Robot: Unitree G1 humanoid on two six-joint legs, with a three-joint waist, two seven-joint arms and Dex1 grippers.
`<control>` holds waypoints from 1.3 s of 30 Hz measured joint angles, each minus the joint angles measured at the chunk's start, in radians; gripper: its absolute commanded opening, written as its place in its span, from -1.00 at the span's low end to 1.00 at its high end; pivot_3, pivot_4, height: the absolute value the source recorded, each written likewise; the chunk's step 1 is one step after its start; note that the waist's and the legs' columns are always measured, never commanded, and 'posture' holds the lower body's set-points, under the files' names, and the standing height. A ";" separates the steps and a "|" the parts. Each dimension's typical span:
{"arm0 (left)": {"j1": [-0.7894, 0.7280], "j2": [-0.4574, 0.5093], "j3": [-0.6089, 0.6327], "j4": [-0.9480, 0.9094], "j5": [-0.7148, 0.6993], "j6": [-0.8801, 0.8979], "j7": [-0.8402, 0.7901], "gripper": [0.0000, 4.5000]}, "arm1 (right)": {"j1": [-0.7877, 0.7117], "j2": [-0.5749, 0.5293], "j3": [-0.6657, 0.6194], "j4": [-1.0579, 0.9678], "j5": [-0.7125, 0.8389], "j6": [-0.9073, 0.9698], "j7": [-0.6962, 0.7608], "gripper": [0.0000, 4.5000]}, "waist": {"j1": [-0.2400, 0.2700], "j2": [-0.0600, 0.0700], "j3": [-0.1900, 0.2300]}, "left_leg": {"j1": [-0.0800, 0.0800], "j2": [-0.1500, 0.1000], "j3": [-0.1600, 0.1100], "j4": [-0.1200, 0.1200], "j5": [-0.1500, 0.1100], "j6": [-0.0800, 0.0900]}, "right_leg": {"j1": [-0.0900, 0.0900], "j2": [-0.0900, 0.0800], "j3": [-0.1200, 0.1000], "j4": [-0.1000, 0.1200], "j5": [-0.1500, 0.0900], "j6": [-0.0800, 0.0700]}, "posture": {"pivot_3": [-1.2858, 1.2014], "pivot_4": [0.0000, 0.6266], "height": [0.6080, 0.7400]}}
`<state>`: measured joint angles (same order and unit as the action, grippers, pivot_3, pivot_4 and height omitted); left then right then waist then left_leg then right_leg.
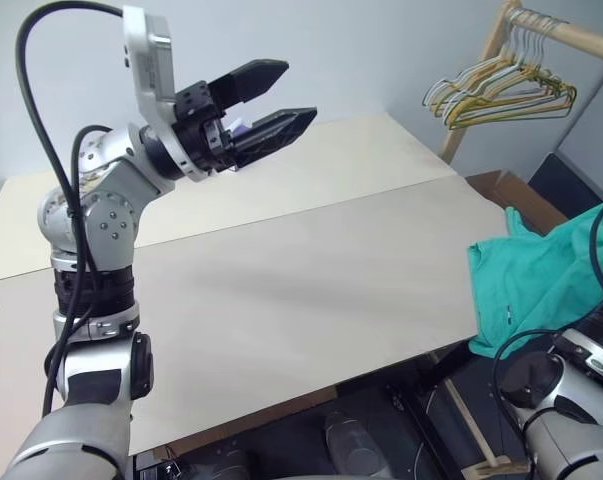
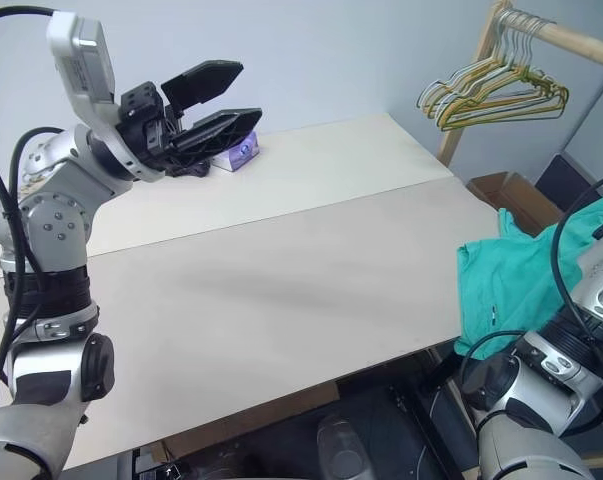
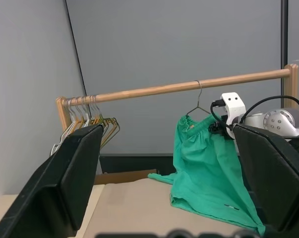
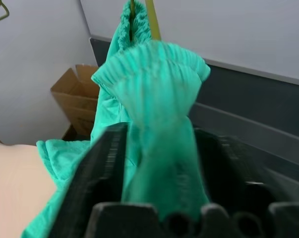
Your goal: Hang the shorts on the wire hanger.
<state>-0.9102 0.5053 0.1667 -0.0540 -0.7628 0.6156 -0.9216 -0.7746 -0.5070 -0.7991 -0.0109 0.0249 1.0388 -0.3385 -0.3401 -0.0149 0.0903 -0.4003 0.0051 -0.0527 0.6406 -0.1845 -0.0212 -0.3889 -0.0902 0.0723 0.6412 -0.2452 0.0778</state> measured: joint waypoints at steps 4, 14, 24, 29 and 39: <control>0.000 0.000 -0.001 0.000 0.002 0.000 0.000 1.00 | 0.020 -0.001 0.012 -0.031 -0.004 -0.008 0.003 0.98 | 0.000 0.000 0.000 | 0.000 0.000 0.000 0.000 0.000 0.000 | 0.000 0.000 0.000 0.000 0.000 0.000 | -0.18 -0.86 1.00; 0.019 0.017 -0.014 -0.003 0.053 -0.029 0.003 1.00 | 0.254 -0.025 0.249 -0.239 -0.101 -0.470 0.067 0.98 | -0.002 0.000 0.000 | 0.001 0.000 0.000 -0.002 0.000 0.000 | 0.000 0.000 0.000 -0.001 -0.001 0.001 | -0.16 -0.87 1.00; 0.277 0.119 -0.063 -0.073 0.275 -0.196 0.036 1.00 | 0.331 -0.112 0.455 -0.360 0.247 -0.620 0.680 0.98 | 0.018 -0.002 0.001 | 0.003 0.001 0.001 -0.003 0.000 0.000 | 0.002 0.001 0.001 -0.001 -0.001 0.000 | -0.03 -0.83 1.00; 0.425 0.225 -0.051 -0.176 0.287 -0.177 0.006 1.00 | 0.272 -0.180 0.617 -0.187 0.348 -0.623 1.022 0.98 | 0.088 -0.004 0.006 | 0.003 0.001 0.001 -0.003 0.000 0.000 | 0.001 0.000 0.001 -0.002 -0.001 0.000 | 0.03 -0.81 1.00; 0.603 0.289 0.053 -0.343 0.254 -0.128 0.051 1.00 | 0.119 -0.207 0.792 0.006 0.364 -0.659 1.370 0.98 | 0.293 -0.006 0.016 | -0.001 0.002 0.002 -0.006 0.000 0.000 | -0.005 0.000 -0.002 -0.004 -0.002 -0.003 | 0.09 -0.80 1.00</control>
<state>-0.3073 0.7939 0.2197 -0.3973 -0.5084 0.4876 -0.8709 -0.6554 -0.7139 -0.0070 -0.0053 0.3890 0.3801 1.0310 -0.0468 -0.0210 0.1068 -0.4017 0.0072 -0.0512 0.6346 -0.1848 -0.0213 -0.3940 -0.0898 0.0702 0.6373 -0.2470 0.0744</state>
